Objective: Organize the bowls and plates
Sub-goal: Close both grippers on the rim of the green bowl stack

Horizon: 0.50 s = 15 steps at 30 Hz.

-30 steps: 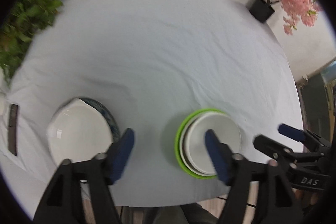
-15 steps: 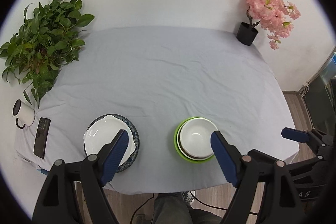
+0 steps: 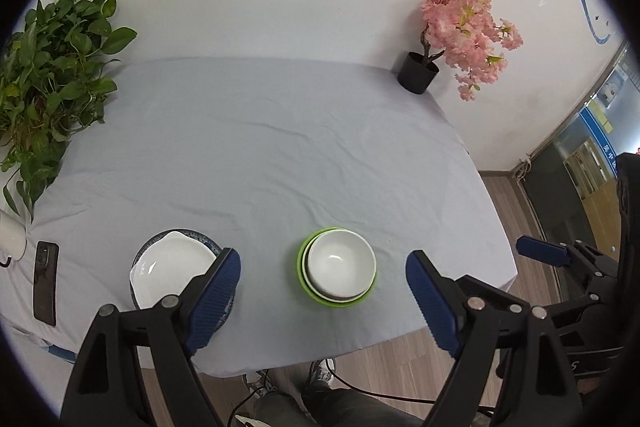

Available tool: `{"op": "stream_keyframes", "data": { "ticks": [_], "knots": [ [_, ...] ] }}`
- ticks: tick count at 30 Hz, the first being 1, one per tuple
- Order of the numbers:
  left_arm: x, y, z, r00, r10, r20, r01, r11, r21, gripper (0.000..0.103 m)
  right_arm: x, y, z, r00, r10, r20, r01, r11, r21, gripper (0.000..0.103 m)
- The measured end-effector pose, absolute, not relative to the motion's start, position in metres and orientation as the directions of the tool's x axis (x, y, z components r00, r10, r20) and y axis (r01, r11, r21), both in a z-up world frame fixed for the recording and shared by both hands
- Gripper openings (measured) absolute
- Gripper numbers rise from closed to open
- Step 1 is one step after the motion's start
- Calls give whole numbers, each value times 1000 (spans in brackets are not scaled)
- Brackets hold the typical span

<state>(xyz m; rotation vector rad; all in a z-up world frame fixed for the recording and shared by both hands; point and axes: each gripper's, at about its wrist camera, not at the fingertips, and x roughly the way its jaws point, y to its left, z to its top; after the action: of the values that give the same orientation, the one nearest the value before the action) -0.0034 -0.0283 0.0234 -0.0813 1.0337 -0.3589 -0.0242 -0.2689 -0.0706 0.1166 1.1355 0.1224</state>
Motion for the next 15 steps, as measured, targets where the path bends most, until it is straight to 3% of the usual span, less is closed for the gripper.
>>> {"op": "stream_keyframes", "data": {
  "ticks": [10, 15],
  "knots": [
    [16, -1, -19, 351, -355, -866, 212, 931, -296, 85, -21, -251, -89, 373, 118, -920, -5, 992, 125, 103],
    [39, -11, -53, 242, -428, -871, 191, 901, -390, 85, 0, -286, -131, 322, 233, -917, 9, 968, 249, 103]
  ]
}}
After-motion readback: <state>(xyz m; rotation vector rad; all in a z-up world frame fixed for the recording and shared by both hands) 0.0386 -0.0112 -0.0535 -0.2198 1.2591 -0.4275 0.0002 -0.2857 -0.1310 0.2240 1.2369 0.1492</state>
